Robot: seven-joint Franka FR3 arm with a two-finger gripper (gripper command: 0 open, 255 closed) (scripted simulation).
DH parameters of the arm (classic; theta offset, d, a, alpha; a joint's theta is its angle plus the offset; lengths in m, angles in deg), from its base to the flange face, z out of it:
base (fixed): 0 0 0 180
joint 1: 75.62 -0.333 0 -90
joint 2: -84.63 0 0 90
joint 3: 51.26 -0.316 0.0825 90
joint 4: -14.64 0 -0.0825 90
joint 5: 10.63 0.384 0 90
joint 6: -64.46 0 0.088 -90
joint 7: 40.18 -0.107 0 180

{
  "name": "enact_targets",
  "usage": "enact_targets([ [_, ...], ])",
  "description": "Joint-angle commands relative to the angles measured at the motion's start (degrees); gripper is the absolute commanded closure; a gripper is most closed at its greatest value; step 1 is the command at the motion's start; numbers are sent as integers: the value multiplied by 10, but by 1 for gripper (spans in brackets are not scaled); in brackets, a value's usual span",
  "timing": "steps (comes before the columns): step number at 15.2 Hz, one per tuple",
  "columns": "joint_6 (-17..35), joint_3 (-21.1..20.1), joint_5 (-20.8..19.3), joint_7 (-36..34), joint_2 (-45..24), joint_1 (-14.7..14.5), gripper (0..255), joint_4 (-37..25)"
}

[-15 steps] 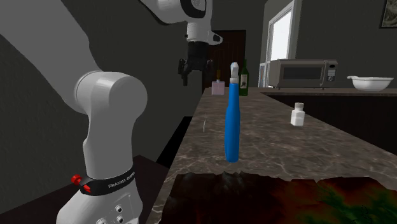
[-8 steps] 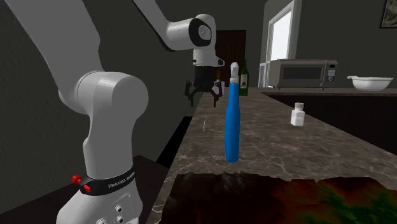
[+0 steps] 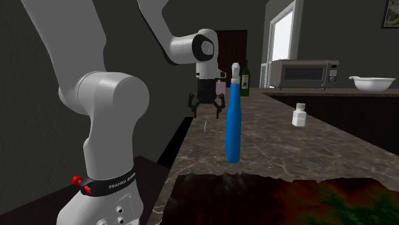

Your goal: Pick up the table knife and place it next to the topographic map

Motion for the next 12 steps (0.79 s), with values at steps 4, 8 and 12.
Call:
enact_targets([
  [4, 13, 0, 0, -1, -4, 0, 0, 9],
  [8, 13, 0, 0, -1, -4, 0, 0, 9],
  [12, 13, 0, 0, -1, -4, 0, 255, 9],
])
